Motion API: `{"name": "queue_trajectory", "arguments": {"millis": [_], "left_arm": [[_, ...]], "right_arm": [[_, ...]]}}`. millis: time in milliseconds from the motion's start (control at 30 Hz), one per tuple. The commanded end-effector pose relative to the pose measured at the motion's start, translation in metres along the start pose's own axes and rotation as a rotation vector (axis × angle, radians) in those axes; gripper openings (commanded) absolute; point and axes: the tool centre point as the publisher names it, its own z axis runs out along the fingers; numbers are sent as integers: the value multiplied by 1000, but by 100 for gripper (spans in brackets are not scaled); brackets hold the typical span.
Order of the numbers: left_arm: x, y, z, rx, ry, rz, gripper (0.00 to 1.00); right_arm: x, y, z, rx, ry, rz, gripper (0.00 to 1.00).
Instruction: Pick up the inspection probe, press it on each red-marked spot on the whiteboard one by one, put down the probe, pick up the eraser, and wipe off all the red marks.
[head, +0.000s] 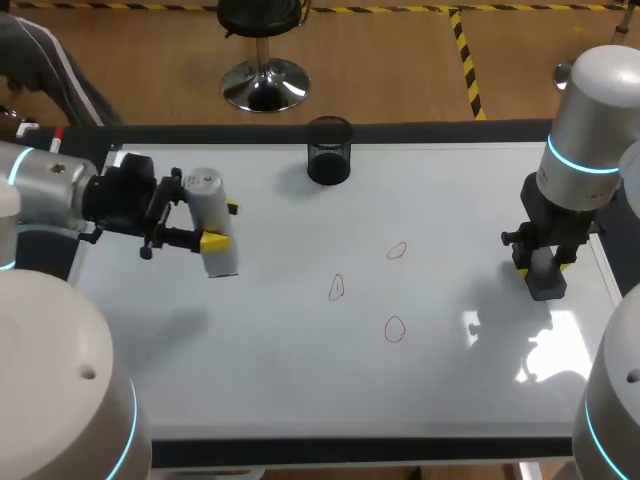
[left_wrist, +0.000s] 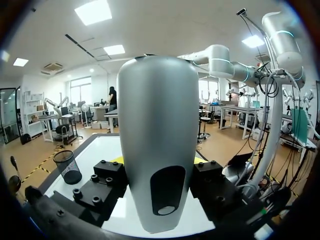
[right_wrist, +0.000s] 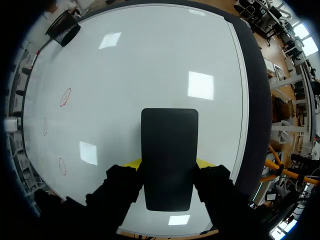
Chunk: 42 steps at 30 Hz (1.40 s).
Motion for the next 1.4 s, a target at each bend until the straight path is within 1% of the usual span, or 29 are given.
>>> {"name": "queue_trajectory", "arguments": {"millis": [33,400,767,1067,1400], "left_arm": [[2,-1,-11,1,0,5,0],[6,9,-41,-2,-8,2,0],[13,19,-60,6,-22,-4,0],[13,21,-70,5,-32,-4,0],[13,21,-72,11,-35,-3,0]], "right_arm": [[-1,-1,-2,0,2,-1,0],[-1,-1,-2,0,2,-1,0],[-1,-1,-2,0,2,-1,0],[-1,-1,-2,0,2,-1,0],[-1,-1,-2,0,2,-1,0]]}}
